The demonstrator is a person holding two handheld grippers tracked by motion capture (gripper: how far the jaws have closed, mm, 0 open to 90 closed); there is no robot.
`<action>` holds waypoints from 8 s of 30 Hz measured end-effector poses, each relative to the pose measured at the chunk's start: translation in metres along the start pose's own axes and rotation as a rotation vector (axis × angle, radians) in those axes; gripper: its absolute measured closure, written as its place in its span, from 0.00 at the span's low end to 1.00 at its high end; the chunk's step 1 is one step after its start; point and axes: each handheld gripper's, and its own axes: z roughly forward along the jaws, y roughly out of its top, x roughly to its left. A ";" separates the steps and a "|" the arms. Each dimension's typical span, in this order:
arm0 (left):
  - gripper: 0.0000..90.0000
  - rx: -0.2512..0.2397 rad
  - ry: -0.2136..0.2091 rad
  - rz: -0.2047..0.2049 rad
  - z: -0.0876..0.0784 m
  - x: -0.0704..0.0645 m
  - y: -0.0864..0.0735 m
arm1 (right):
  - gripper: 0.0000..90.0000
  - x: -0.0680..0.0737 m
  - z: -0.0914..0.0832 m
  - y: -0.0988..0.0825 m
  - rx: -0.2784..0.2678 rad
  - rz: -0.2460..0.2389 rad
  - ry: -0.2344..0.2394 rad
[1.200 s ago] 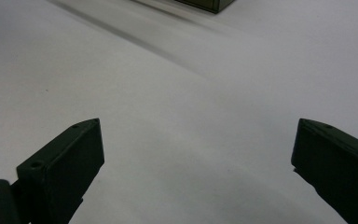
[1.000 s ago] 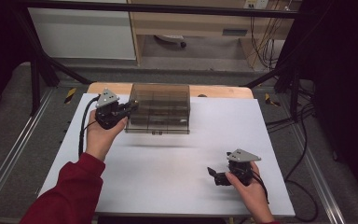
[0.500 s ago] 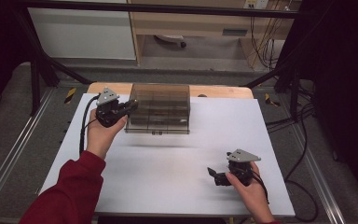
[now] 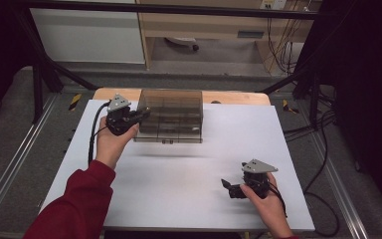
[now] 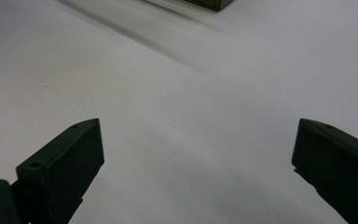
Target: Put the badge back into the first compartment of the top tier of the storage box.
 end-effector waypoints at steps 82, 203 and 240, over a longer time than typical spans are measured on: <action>0.89 0.101 -0.009 -0.056 0.025 0.001 -0.026 | 0.03 0.002 0.001 0.000 0.013 -0.011 0.012; 0.14 0.051 0.034 0.022 -0.018 -0.058 -0.063 | 0.03 0.001 0.002 -0.001 0.020 -0.021 0.030; 0.24 0.113 0.033 -0.020 -0.030 -0.055 -0.091 | 0.03 0.000 0.001 -0.001 0.021 -0.001 0.026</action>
